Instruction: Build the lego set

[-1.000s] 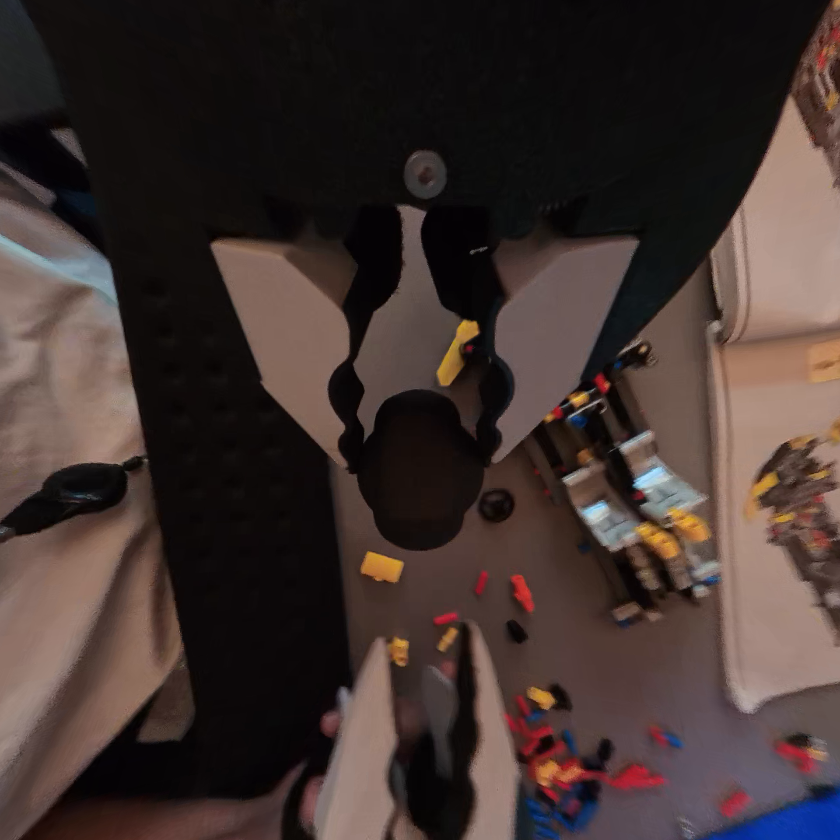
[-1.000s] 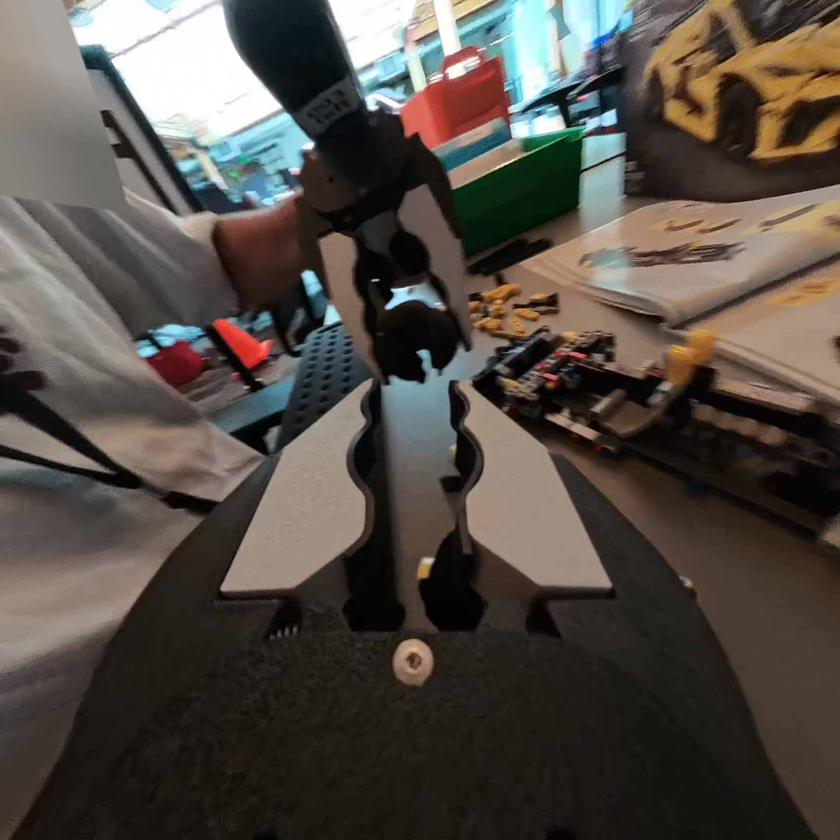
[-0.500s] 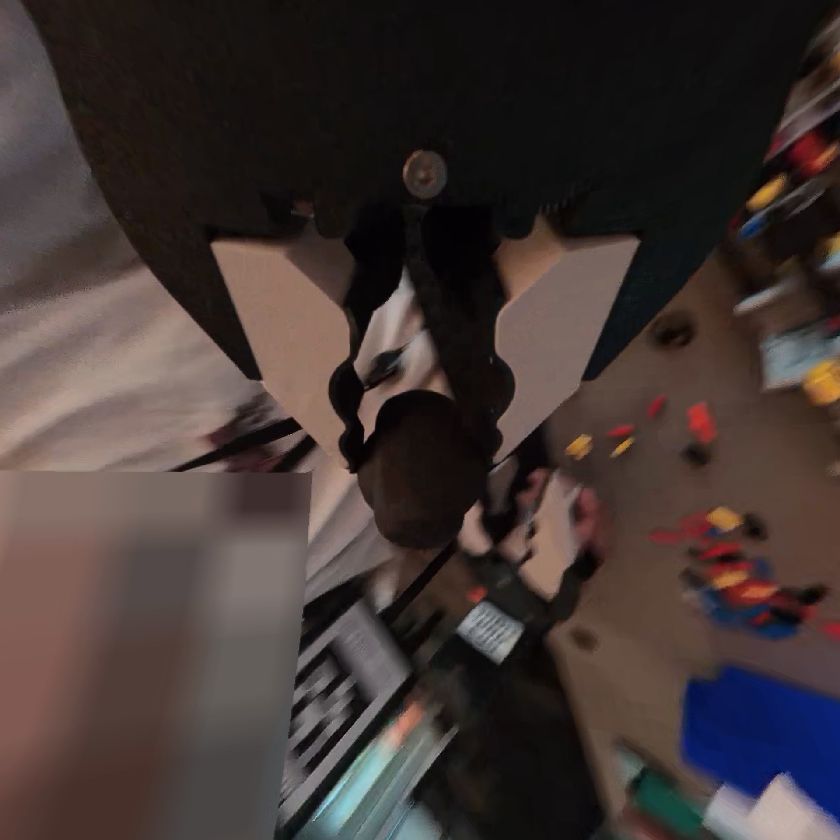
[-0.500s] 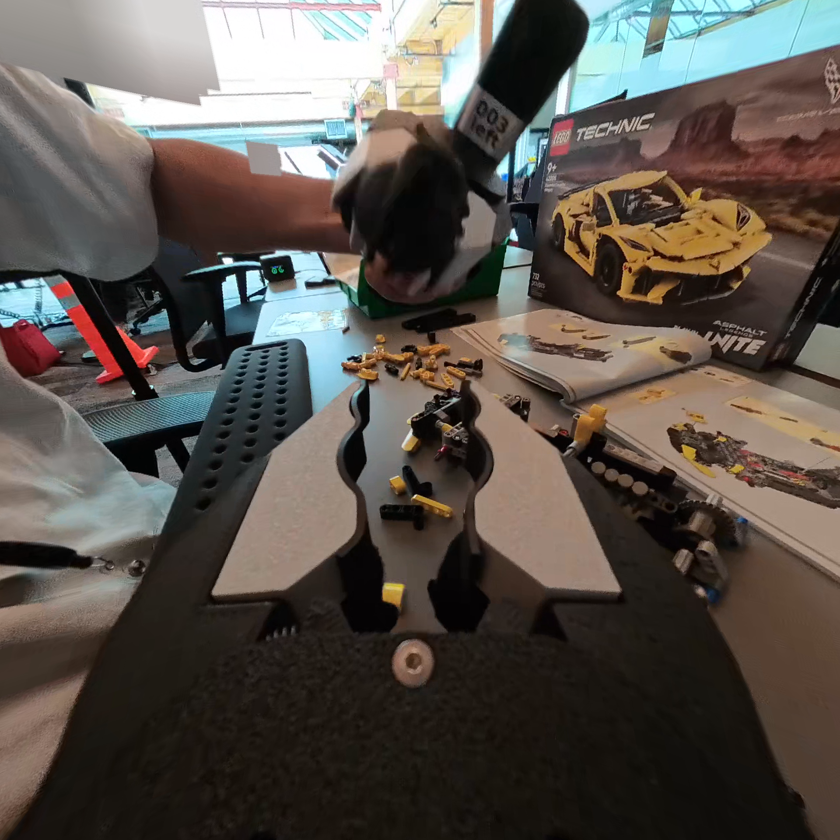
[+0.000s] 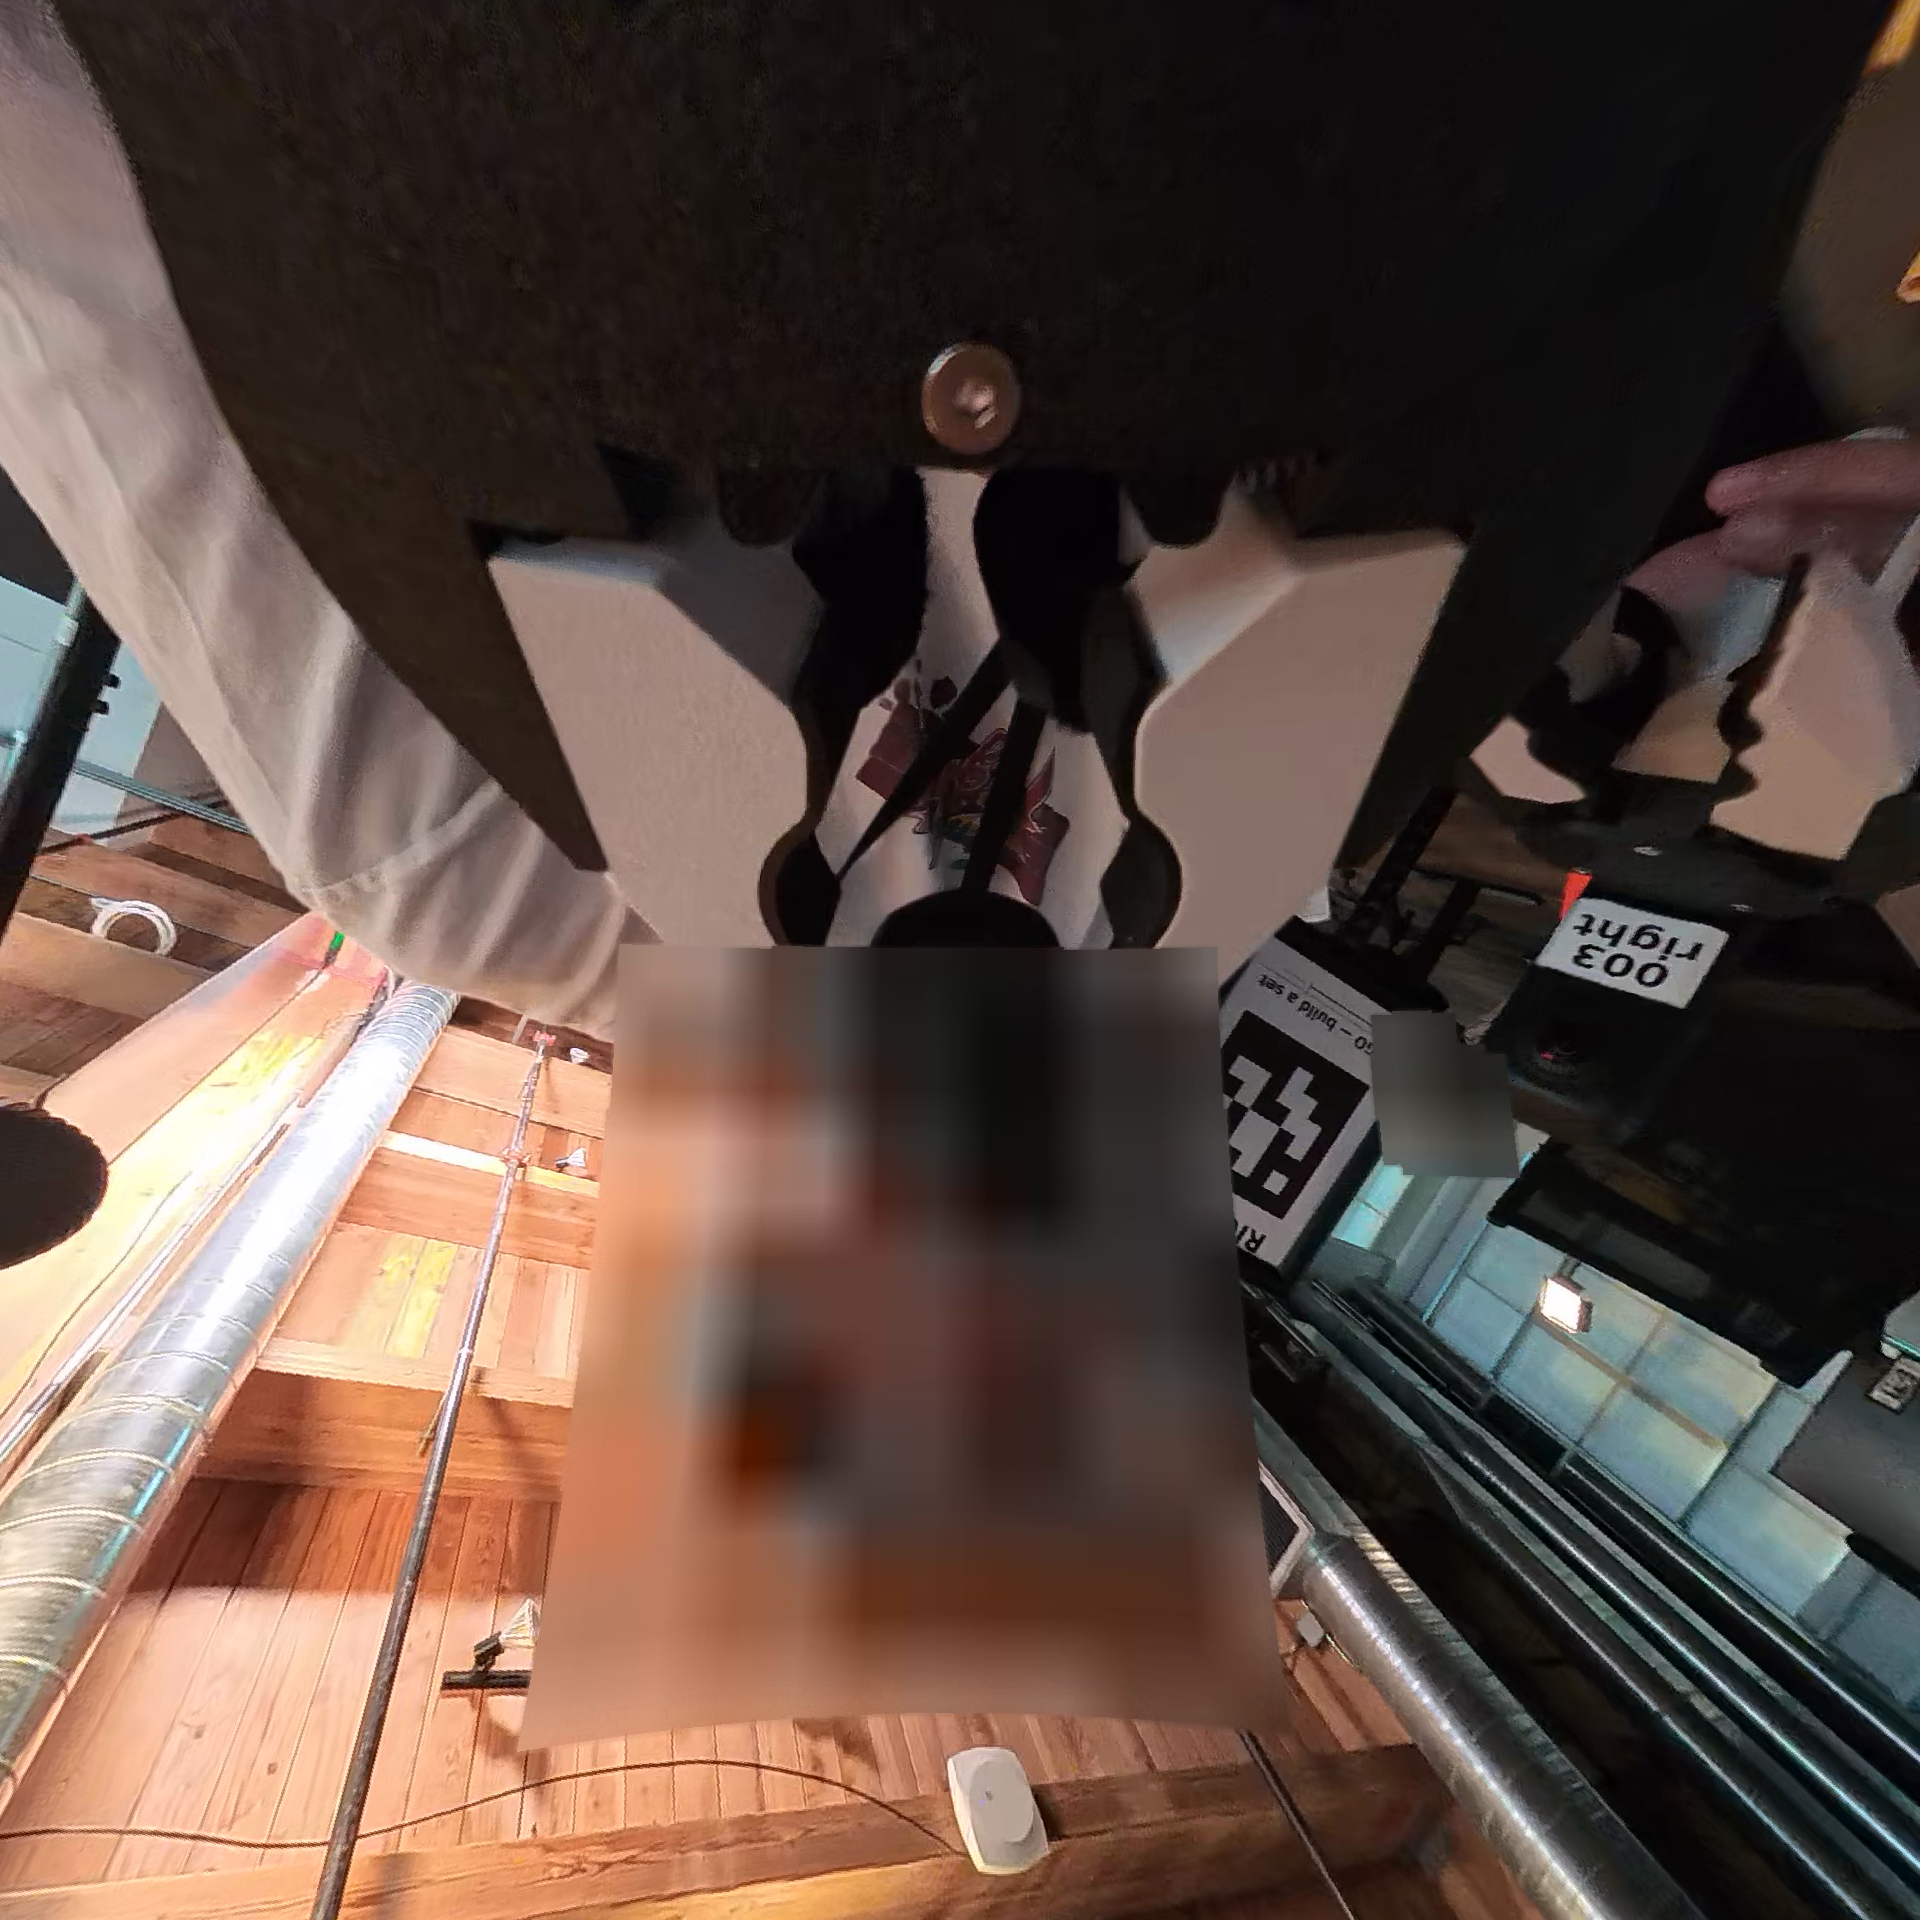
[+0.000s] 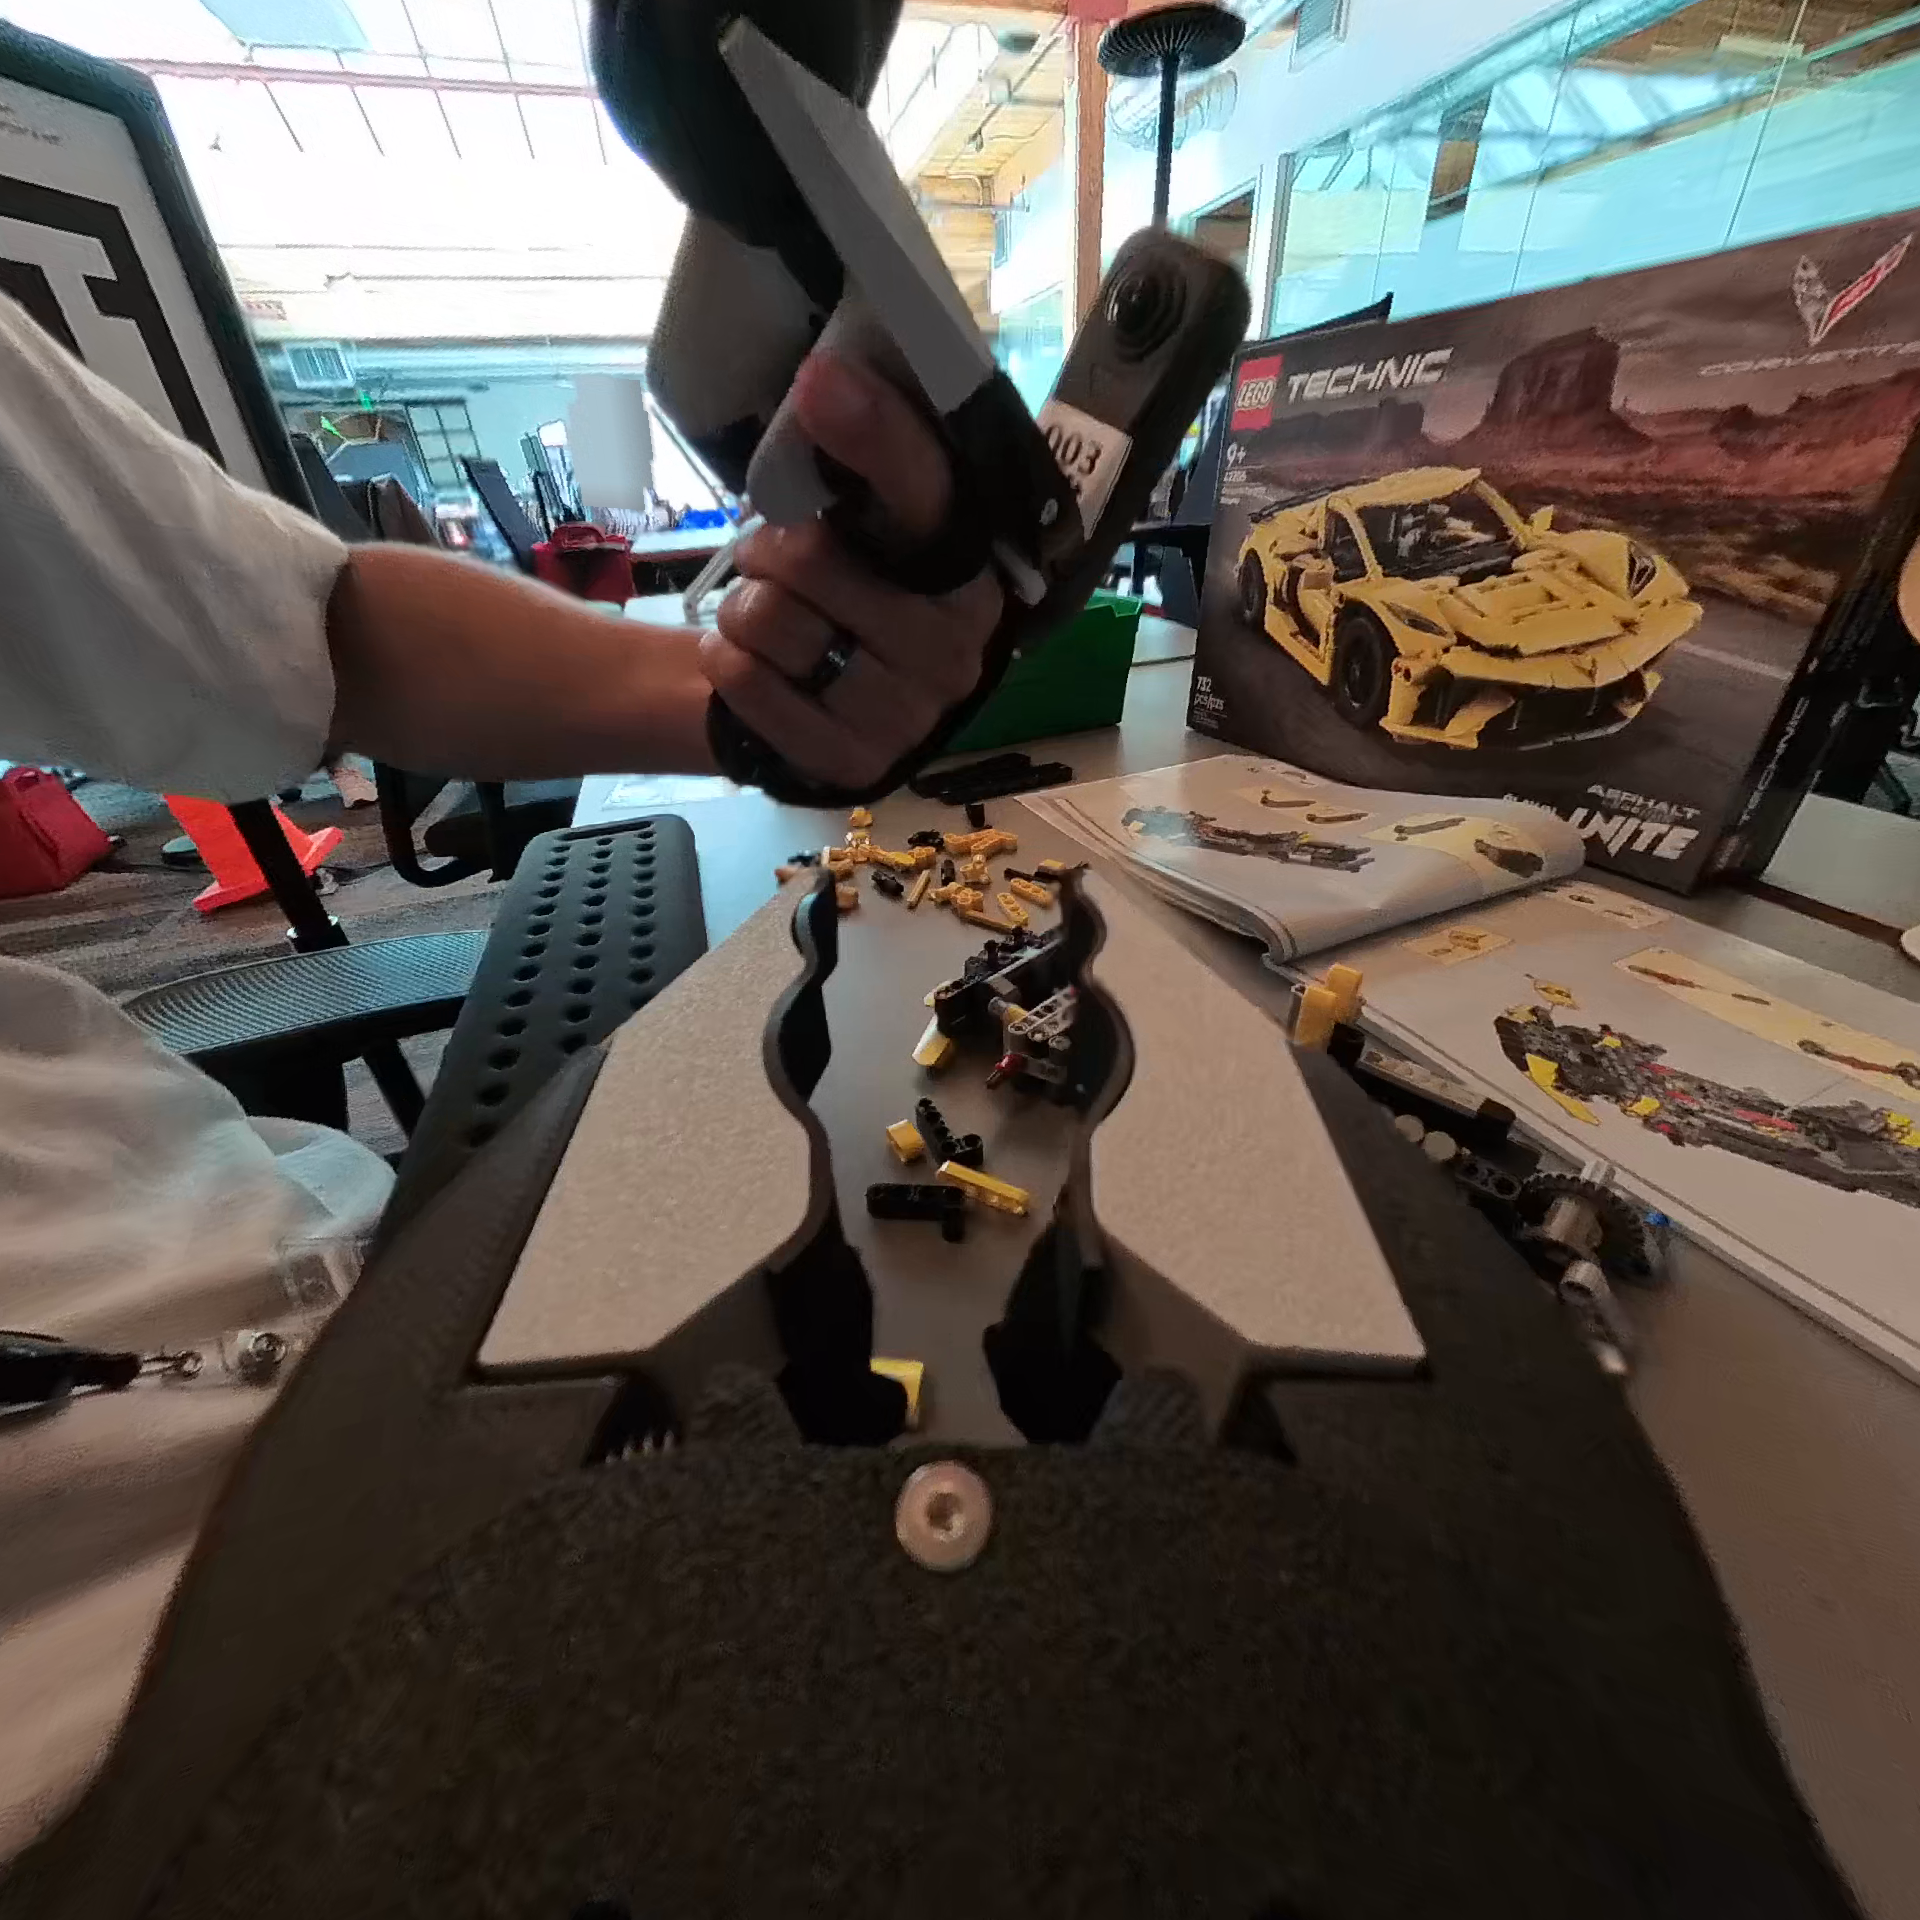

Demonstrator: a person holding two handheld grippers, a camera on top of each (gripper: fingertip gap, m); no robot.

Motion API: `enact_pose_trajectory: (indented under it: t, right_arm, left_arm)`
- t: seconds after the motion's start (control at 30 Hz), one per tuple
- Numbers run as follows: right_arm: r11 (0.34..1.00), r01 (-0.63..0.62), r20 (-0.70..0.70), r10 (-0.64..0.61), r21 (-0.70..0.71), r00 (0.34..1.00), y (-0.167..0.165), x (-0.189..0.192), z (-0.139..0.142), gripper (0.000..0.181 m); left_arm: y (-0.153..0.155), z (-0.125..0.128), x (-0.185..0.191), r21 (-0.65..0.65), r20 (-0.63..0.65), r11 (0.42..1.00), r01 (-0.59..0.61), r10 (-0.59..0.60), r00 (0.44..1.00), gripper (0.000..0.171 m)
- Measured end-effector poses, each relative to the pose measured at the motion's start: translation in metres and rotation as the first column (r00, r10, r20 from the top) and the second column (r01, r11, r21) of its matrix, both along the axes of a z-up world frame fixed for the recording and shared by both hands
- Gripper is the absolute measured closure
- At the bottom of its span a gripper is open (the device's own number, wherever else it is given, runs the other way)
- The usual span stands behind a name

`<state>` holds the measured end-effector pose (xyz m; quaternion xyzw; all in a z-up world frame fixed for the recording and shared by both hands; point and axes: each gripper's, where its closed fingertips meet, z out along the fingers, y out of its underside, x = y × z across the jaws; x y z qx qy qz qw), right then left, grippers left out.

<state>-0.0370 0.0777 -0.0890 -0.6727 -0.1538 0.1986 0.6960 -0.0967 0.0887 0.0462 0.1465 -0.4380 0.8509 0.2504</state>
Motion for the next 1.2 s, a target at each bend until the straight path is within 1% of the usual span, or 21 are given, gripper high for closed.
enact_pose_trajectory:
  t: [0.03, 0.1, 0.13, 0.17, 0.23, 0.3, 0.33, 0.37, 0.4, 0.47, 0.57, 0.6, 0.7, 0.77, 0.83, 0.9, 0.97, 1.03, 1.1, 1.2]
  right_arm:
    - [1.000, 0.006, -0.001, -0.006, 0.028, 1.000, -0.001, 0.000, 0.005, 0.139]
    - [0.996, 0.067, 0.000, -0.068, 0.066, 0.998, 0.000, 0.007, 0.015, 0.128]
    - [0.993, 0.097, -0.010, -0.096, 0.072, 0.995, -0.001, 0.008, 0.024, 0.123]
    - [0.993, 0.091, -0.003, -0.091, 0.070, 0.996, -0.004, 0.001, 0.036, 0.119]
    - [0.992, 0.113, 0.086, -0.117, 0.049, 0.989, -0.006, -0.010, 0.059, 0.120]
    - [0.982, 0.150, 0.110, -0.163, 0.111, 0.981, -0.011, -0.014, 0.087, 0.127]
    - [0.979, 0.152, 0.111, -0.168, 0.136, 0.980, -0.013, -0.016, 0.096, 0.131]
    - [0.979, 0.148, 0.117, -0.165, 0.141, 0.979, -0.014, -0.017, 0.098, 0.134]
    - [0.984, 0.133, 0.139, -0.149, 0.121, 0.979, -0.012, -0.019, 0.094, 0.139]
    - [0.991, 0.102, 0.182, -0.117, 0.092, 0.976, -0.009, -0.026, 0.085, 0.141]
    - [0.994, 0.075, 0.197, -0.091, 0.084, 0.976, -0.005, -0.035, 0.080, 0.141]
    - [0.996, 0.048, 0.176, -0.062, 0.081, 0.982, -0.006, -0.040, 0.080, 0.143]
    - [1.000, 0.002, 0.116, -0.004, 0.014, 0.993, -0.006, -0.040, 0.074, 0.147]
    - [0.998, -0.060, 0.062, 0.062, -0.035, 0.996, -0.009, -0.041, 0.070, 0.150]
    - [0.990, -0.135, -0.019, 0.135, -0.032, 0.991, -0.016, -0.040, 0.071, 0.161]
    - [0.985, -0.172, -0.091, 0.169, -0.027, 0.981, -0.017, -0.039, 0.073, 0.160]
    - [0.982, -0.179, -0.100, 0.173, -0.056, 0.980, -0.015, -0.041, 0.069, 0.151]
    - [0.987, -0.147, -0.120, 0.139, -0.063, 0.983, -0.012, -0.036, 0.069, 0.157]
    - [0.985, -0.141, -0.110, 0.129, -0.103, 0.986, -0.011, -0.035, 0.064, 0.158]
    - [0.976, -0.130, -0.110, 0.112, -0.175, 0.988, -0.007, -0.033, 0.053, 0.160]
  left_arm:
    - [-0.001, -0.001, 0.000, -0.006, 0.001, 1.000, -0.002, 0.002, 1.000, 0.126]
    - [-0.001, -0.003, 0.000, -0.027, -0.007, 1.000, -0.003, 0.003, 1.000, 0.125]
    - [-0.002, -0.006, 0.002, -0.022, -0.022, 1.000, -0.018, 0.018, 1.000, 0.125]
    - [-0.004, -0.012, 0.006, -0.007, -0.041, 0.999, -0.041, 0.040, 0.998, 0.125]
    - [-0.009, -0.028, 0.012, 0.035, -0.083, 0.998, -0.057, 0.060, 0.995, 0.125]
    - [-0.012, -0.042, 0.019, 0.069, -0.113, 0.994, -0.090, 0.098, 0.989, 0.125]
    - [-0.011, -0.045, 0.019, 0.062, -0.125, 0.995, -0.082, 0.089, 0.988, 0.125]
    - [-0.011, -0.048, 0.019, 0.059, -0.133, 0.995, -0.076, 0.083, 0.988, 0.125]
    - [-0.012, -0.050, 0.018, 0.055, -0.136, 0.996, -0.066, 0.073, 0.988, 0.125]
    - [-0.019, -0.055, 0.013, 0.055, -0.149, 0.998, -0.020, 0.028, 0.988, 0.125]
    - [-0.034, -0.066, 0.007, 0.100, -0.167, 0.994, 0.043, -0.026, 0.986, 0.125]
    - [-0.036, -0.066, 0.005, 0.098, -0.168, 0.994, 0.054, -0.037, 0.985, 0.125]
    - [-0.037, -0.073, 0.006, 0.149, -0.153, 0.988, 0.034, -0.011, 0.988, 0.125]
    - [-0.039, -0.075, 0.003, 0.162, -0.137, 0.986, 0.032, -0.010, 0.991, 0.126]
    - [-0.040, -0.071, -0.001, 0.143, -0.121, 0.988, 0.050, -0.033, 0.992, 0.125]
    - [-0.044, -0.073, 0.000, 0.175, -0.110, 0.984, 0.040, -0.021, 0.994, 0.125]
    - [-0.046, -0.074, -0.001, 0.192, -0.089, 0.981, 0.034, -0.017, 0.996, 0.124]
    - [-0.042, -0.074, 0.005, 0.211, -0.083, 0.977, -0.010, 0.028, 0.996, 0.125]
    - [-0.042, -0.080, 0.005, 0.268, -0.064, 0.963, -0.022, 0.040, 0.997, 0.125]
    - [-0.045, -0.096, 0.007, 0.403, -0.029, 0.914, -0.057, 0.074, 0.997, 0.125]
